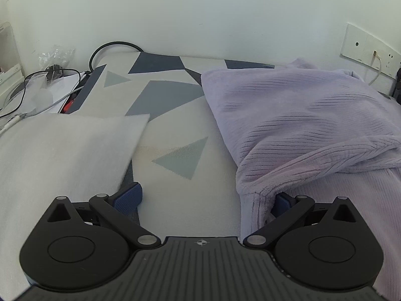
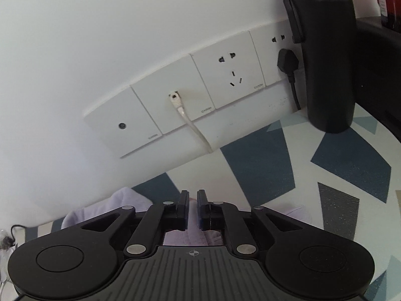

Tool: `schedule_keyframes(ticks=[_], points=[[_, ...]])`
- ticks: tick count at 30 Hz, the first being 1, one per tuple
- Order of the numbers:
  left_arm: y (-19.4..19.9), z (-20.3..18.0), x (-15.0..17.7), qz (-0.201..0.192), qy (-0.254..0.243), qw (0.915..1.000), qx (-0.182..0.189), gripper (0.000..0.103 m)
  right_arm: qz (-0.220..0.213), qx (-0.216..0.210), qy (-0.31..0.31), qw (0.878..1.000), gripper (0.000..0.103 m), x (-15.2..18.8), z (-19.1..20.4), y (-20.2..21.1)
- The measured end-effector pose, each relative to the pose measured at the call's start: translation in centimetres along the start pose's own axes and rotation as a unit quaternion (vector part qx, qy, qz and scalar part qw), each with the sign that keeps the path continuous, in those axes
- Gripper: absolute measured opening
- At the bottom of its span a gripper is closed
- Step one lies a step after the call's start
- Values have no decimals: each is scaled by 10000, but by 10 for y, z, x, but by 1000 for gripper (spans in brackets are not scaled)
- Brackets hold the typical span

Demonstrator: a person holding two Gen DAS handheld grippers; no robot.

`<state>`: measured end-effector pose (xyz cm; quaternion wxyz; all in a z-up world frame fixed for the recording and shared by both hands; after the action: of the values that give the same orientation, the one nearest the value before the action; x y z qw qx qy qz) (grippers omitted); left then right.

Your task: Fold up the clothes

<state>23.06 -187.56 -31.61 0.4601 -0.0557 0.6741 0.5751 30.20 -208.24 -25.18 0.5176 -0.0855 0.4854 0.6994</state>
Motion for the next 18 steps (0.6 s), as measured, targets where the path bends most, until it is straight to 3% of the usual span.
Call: schedule_keyframes(ticks=[2, 6, 11, 15, 18], points=[[1, 0, 0, -10, 22, 10000, -20, 103, 16, -74, -38, 10000, 28, 3, -4, 6], [2, 0, 2, -58, 66, 9999, -50, 103, 147, -378, -162, 9990, 30, 15, -13, 33], [2, 1, 1, -60, -3, 10000, 16, 103, 554, -937, -717, 9915, 35, 62, -31, 70], [0, 0, -1, 52, -82, 9999, 90, 103, 784, -1051, -1404, 9814, 39, 97, -45, 70], [0, 1, -2, 125, -92, 9998, 116, 103, 634, -1083, -1712, 9772, 39, 102, -47, 61]])
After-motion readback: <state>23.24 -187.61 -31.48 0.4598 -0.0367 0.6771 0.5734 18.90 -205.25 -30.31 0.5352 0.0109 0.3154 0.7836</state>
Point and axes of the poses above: each gripper's, at about its wrist camera, not at the fingertips, and y roughly against the way its jaws point, z to its left, x to its underside, the point moved 10 cm from there along -y, roughly the way its jaws point, and after that the axes turned 8 degrees about -x, right-handed, at the moved point
